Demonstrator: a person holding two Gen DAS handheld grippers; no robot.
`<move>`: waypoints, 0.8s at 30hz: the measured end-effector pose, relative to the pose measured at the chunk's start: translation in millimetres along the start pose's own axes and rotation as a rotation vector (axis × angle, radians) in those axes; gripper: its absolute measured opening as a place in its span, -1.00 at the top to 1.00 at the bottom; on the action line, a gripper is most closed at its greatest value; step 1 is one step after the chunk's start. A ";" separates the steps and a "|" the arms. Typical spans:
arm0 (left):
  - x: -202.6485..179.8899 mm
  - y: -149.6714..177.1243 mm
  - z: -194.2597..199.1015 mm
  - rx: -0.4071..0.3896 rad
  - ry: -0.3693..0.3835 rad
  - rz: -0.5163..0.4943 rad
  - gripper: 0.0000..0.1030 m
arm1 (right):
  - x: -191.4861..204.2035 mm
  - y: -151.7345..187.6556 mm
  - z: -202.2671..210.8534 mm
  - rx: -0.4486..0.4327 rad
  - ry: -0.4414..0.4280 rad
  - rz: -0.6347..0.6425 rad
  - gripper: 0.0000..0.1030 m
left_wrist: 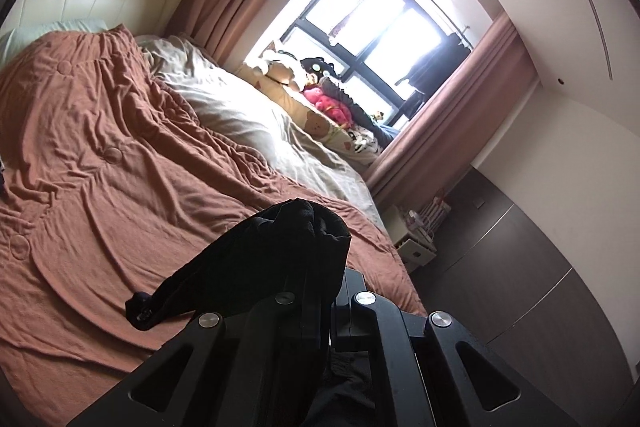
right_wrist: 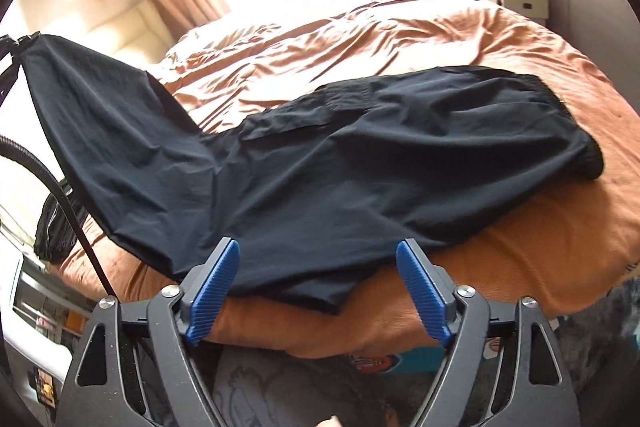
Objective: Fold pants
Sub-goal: 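Grip the folded black pants with the left tool and lift them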
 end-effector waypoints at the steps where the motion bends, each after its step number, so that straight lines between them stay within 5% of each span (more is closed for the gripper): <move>1: -5.9 2.5 -3.7 0.006 0.006 -0.006 0.96 | -3.3 0.1 6.1 -0.010 0.007 -0.007 -0.66; 15: -102.6 42.4 -71.2 0.118 0.106 -0.092 0.96 | -83.5 6.0 62.2 -0.101 0.043 -0.170 -0.69; 24: -161.0 97.6 -133.0 0.249 0.174 -0.118 0.96 | -127.7 20.5 85.8 -0.134 0.057 -0.256 -0.69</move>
Point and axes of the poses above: each gripper's, at about its wrist camera, not at the fingertips, and z roughly against the way its jaws point, x to its left, y to its underside, the point moved 8 cm from there along -z, roughly the way its jaws point, and after that the axes turned 1 degree about x, right-handed, at the moved point
